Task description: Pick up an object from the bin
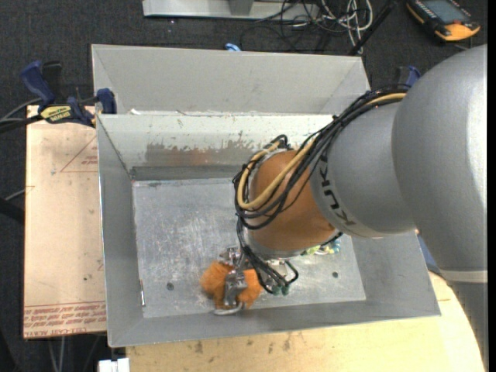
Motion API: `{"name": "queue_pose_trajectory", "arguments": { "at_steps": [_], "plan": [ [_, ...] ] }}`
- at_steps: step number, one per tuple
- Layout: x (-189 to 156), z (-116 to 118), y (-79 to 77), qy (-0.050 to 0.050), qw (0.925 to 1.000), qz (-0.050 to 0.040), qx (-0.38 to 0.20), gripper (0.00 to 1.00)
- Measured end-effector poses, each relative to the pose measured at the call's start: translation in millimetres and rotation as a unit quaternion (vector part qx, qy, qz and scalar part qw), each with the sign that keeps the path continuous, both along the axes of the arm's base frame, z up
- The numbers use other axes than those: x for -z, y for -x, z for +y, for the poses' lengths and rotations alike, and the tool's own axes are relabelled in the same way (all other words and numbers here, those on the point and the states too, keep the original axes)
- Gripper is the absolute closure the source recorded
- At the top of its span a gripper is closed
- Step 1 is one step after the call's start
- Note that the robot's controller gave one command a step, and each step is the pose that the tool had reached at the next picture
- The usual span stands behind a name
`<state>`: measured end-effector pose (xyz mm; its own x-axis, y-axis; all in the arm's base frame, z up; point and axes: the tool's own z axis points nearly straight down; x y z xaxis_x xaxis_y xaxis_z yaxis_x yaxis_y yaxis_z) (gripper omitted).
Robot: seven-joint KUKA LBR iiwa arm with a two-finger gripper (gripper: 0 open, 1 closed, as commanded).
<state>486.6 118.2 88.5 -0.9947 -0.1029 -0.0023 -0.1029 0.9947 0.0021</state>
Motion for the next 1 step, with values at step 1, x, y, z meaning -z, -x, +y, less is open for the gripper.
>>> {"name": "queue_pose_trajectory", "arguments": {
  "at_steps": [1],
  "plan": [
    [-137.2, 1.8, -5.1, 0.001, 1.0, -0.0001, 0.0, 1.0]
  ]
}}
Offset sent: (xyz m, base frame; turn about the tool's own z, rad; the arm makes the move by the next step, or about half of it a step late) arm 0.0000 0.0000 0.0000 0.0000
